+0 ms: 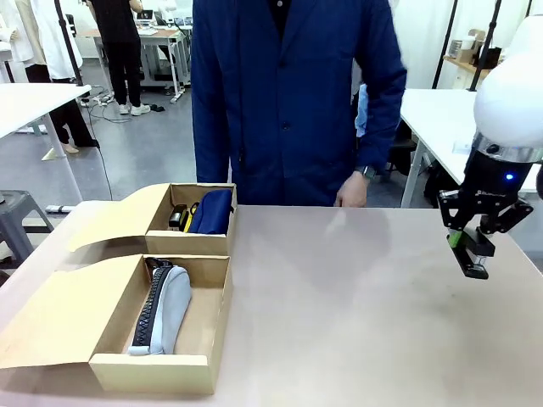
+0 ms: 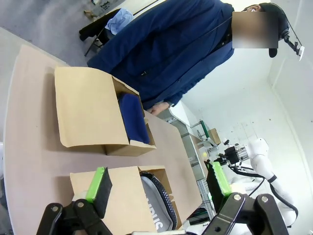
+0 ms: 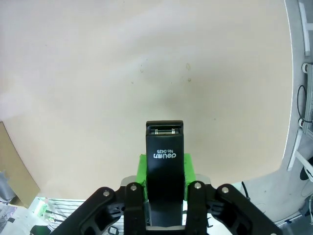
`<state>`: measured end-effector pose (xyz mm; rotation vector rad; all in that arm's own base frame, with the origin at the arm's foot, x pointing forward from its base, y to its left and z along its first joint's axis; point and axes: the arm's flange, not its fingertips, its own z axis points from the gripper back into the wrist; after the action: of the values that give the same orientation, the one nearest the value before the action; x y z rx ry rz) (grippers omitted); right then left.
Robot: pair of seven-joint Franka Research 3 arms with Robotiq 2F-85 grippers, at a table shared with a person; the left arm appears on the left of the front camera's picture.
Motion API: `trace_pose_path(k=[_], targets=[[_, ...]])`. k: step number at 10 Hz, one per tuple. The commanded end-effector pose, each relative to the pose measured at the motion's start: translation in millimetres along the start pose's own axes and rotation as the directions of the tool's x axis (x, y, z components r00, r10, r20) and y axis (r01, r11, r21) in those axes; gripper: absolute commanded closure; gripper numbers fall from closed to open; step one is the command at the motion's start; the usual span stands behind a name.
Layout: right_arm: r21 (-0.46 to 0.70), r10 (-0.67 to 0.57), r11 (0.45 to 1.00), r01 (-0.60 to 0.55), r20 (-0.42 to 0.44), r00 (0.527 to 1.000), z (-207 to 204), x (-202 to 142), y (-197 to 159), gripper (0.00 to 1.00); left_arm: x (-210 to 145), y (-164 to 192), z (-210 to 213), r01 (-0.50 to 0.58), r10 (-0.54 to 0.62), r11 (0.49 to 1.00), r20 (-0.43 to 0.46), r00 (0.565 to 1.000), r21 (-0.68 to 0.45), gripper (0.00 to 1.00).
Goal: Place items inside the box.
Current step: Pick up a Pencil pouch or Stapler and place it inside the Mailer Box closest to the robot.
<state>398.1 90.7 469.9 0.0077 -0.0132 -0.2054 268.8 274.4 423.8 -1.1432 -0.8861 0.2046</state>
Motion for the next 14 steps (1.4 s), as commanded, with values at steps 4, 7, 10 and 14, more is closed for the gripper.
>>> trace_pose_path(k=[4,7,10,14], targets=[[-0.074,0.121,0.991,-0.115,0.093,0.988,33,-44,83,0.68,1,0,0,0.018,-0.018,1.0,0.021,1.0,-0.021,0.0],[-0.14,0.342,0.936,-0.323,0.139,0.929,50,-116,172,0.68,1,0,0,0.018,-0.018,1.0,0.021,1.0,-0.021,0.0],[0.074,0.26,0.96,-0.268,0.107,0.96,58,-148,246,0.78,1,0,0,0.018,-0.018,1.0,0.021,1.0,-0.021,0.0],[0.179,0.114,0.98,-0.091,-0.125,0.986,45,-147,286,0.78,1,0,0,0.018,-0.018,1.0,0.021,1.0,-0.021,0.0]])
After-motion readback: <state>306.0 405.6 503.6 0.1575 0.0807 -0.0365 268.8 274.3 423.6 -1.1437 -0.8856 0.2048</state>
